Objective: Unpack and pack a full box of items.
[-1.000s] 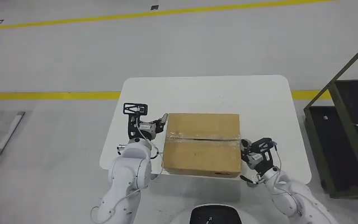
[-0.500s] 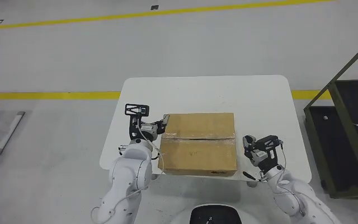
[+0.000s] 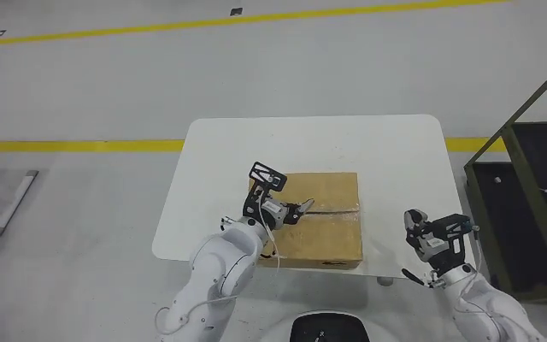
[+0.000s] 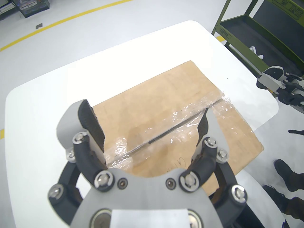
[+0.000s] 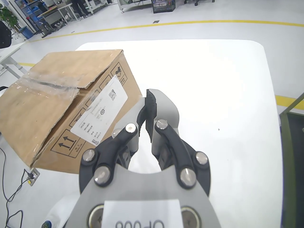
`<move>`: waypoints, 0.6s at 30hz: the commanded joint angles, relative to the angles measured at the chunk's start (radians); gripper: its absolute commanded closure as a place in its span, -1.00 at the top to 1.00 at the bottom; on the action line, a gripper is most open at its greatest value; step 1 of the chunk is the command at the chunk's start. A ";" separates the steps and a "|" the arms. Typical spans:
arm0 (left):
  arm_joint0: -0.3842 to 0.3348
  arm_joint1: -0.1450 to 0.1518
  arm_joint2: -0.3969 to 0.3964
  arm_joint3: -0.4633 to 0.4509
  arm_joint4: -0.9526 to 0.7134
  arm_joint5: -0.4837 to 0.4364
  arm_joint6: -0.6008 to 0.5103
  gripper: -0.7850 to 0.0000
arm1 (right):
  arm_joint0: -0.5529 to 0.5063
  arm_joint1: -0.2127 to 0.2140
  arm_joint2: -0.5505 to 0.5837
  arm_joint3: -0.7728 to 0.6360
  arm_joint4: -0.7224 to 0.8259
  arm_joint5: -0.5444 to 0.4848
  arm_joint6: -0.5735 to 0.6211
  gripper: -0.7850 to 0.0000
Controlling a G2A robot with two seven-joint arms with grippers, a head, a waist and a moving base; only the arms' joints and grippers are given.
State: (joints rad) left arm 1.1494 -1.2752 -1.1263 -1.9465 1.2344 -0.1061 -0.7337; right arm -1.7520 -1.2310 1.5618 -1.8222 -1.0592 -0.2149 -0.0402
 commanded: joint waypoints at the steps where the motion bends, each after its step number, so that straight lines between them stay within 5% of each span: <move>1: 0.000 0.000 -0.001 0.000 0.001 0.001 0.000 1.00 | -0.014 0.001 0.008 -0.003 -0.002 -0.001 -0.004 -1.00; 12: 0.005 0.000 -0.001 0.000 -0.001 0.003 0.009 1.00 | -0.060 0.004 0.041 -0.016 0.004 -0.021 -0.025 -1.00; 18: -0.023 -0.012 0.093 -0.002 -0.053 -0.058 -0.011 1.00 | -0.063 0.004 0.047 -0.020 0.006 -0.032 -0.030 -1.00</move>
State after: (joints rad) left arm 1.1414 -1.2833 -1.0621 -1.9528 1.1910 -0.1577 -0.7302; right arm -1.8151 -1.2269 1.6075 -1.8415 -1.0537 -0.2439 -0.0694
